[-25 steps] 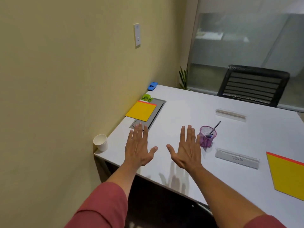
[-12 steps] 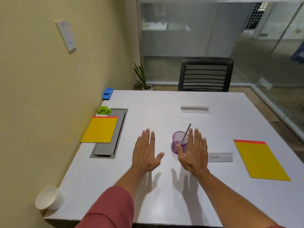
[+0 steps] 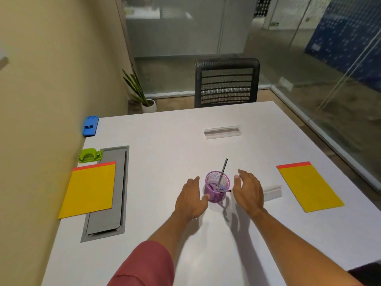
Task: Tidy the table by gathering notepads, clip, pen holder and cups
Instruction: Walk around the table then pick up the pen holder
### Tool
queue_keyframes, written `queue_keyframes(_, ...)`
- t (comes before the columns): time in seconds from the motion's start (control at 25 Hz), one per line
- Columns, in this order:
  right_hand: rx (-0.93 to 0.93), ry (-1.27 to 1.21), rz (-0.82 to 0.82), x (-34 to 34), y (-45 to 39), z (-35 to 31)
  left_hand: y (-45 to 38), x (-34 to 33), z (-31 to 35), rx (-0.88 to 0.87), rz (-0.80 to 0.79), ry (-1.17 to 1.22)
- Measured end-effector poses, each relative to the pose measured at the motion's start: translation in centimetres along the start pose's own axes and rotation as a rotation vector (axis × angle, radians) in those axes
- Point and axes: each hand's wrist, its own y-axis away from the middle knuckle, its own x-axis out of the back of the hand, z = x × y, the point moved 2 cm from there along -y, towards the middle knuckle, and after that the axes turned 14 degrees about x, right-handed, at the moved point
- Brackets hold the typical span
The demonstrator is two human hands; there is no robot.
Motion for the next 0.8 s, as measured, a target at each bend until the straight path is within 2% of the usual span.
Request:
queue_keyframes(0.12,-0.1,-0.085,0.007,-0.9,-1.3,1.1,-1.2,-0.9,0.2,0.057,-0.061,0.15)
queue_keyframes(0.32,-0.222,-0.207,-0.077,-2.7,-2.4,2.3,-2.8,-2.2,1.1,0.297,-0.036,0.447)
queue_keyframes(0.6,-0.287,-0.319,-0.134,-3.8,-2.3,2.6,-2.4,-2.8,2.5,0.494,0.011,0.682)
queue_keyframes(0.8,-0.29,-0.37,-0.134,-3.6,-2.3,2.4,-1.5,-2.3,2.3,0.523,0.036,0.713)
